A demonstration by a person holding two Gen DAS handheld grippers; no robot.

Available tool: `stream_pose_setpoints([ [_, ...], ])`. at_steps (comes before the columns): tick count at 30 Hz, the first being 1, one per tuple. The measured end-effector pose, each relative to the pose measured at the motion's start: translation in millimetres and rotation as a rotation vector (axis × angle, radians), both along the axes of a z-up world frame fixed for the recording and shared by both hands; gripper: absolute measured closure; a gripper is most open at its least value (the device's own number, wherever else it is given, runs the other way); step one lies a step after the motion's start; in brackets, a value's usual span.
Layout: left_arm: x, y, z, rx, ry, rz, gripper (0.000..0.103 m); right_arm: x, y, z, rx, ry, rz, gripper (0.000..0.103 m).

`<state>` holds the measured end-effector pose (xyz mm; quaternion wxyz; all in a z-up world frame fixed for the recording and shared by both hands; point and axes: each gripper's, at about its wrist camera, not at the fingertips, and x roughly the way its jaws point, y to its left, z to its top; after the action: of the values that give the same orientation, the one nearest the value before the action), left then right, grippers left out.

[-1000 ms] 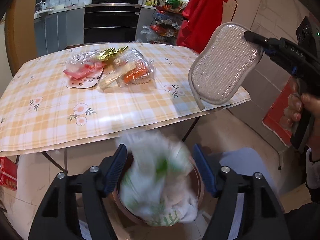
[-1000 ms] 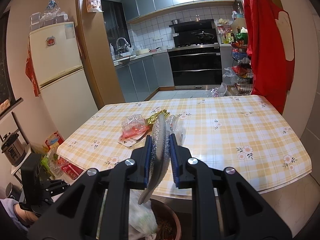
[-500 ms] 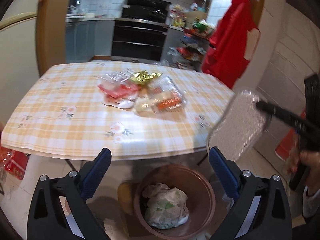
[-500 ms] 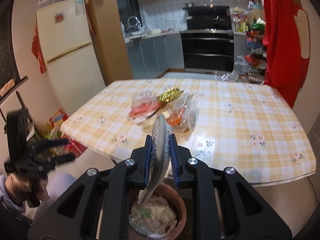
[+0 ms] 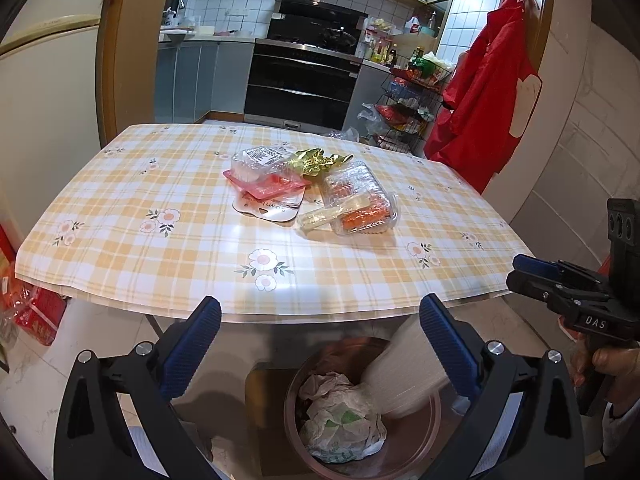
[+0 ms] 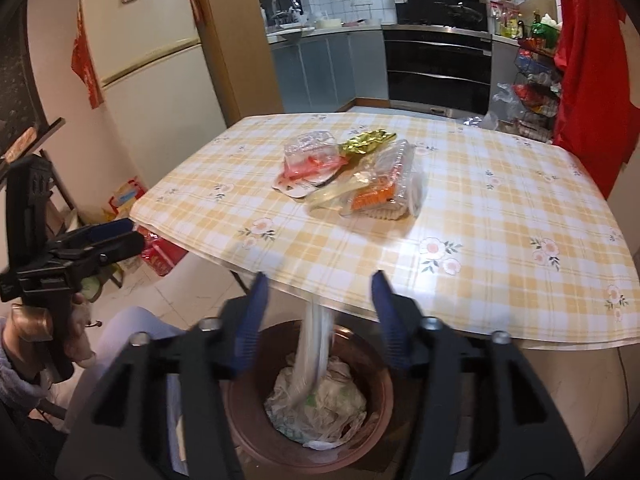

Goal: Collect trash
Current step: 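Lower the grey mesh pad over the bin and open the right tool, then move the left tool toward the plastic food boxes on the table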

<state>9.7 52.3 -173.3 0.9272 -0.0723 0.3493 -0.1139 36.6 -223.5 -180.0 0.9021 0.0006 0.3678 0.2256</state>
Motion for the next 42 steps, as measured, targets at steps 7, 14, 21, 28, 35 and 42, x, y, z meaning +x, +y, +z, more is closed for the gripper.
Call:
stream_pose_setpoints([
  [7,1,3,-5,-0.005,0.012,0.004,0.006,6,-16,-4,-0.045,-0.013,-0.116,0.007],
  [14,3,3,-11,0.003,0.025,0.003,0.006,13,-28,-15,-0.031,0.025,-0.162,0.006],
  [21,12,5,-19,0.006,0.045,0.008,0.006,22,-32,-24,-0.030,0.048,-0.174,0.006],
  [28,29,8,-25,-0.001,0.073,0.025,0.006,39,-38,-33,-0.016,0.082,-0.196,0.006],
  [35,56,8,-29,0.005,0.090,0.023,0.006,66,-41,-38,-0.005,0.110,-0.202,0.006],
  [42,116,-15,-44,0.060,0.116,-0.100,0.006,103,-49,-48,-0.008,0.142,-0.218,0.006],
])
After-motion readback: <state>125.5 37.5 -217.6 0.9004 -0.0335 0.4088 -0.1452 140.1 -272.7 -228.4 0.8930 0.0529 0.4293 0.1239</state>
